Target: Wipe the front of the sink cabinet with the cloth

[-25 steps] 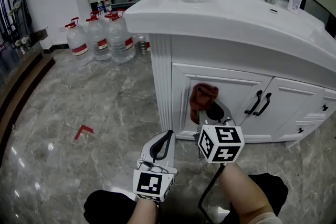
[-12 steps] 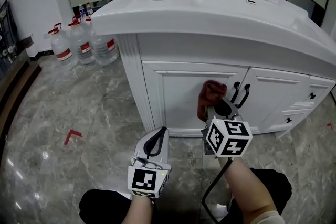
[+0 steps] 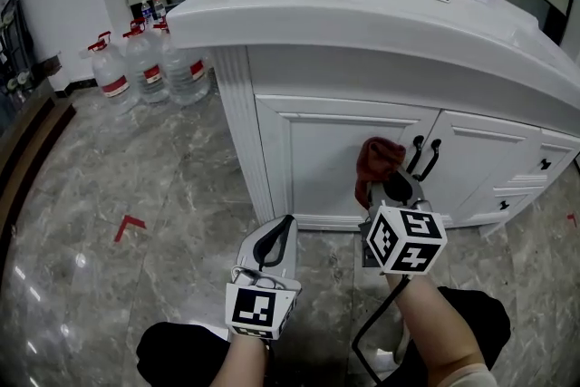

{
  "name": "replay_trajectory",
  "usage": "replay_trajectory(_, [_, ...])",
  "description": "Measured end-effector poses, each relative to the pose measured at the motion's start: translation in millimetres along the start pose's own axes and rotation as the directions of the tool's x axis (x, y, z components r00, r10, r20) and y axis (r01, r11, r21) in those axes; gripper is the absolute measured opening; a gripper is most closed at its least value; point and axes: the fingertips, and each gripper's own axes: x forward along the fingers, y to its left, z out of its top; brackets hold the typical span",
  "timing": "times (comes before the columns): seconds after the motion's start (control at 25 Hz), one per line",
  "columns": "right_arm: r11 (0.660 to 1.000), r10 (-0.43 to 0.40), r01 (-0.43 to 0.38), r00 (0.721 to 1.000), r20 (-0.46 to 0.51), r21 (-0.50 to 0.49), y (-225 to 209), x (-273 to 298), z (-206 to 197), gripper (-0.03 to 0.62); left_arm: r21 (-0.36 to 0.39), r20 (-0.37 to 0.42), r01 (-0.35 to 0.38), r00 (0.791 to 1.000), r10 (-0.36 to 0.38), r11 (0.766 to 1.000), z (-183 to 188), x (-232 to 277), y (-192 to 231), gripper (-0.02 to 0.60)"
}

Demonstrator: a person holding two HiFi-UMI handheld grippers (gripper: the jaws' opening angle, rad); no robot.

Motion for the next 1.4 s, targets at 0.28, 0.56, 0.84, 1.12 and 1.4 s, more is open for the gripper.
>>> replay_trajectory(0.28, [0.983,0.180,-0.181,0.980,-0.086,-0.007,90,25,-53,0.080,-0.008,-0.032,-0.073,0.997,0.072,0.997,-10,-13,29,0.000])
replay_trajectory(0.56, [0.964,0.267,-0.266,0.953,-0.140,0.026,146,55,-99,0.080,-0.016,-0.048,-0.118,0.992,0.117,0.993,-27,-24,59,0.000])
replay_trajectory(0.84, [0.958,0.285,-0.284,0.946,-0.156,0.031,158,70,-114,0.081,-0.032,-0.080,-0.161,0.984,0.158,0.986,-44,-30,84,0.000])
replay_trajectory(1.12, [0.970,0.242,-0.237,0.955,-0.171,0.047,129,62,-108,0.081,-0.047,-0.082,-0.119,0.990,0.114,0.992,-50,-14,68,0.000])
replay_trajectory(1.4, [0.987,0.154,-0.159,0.977,-0.150,-0.020,77,50,-94,0.081,-0.011,-0.071,-0.049,0.996,0.048,0.999,-41,7,34,0.000])
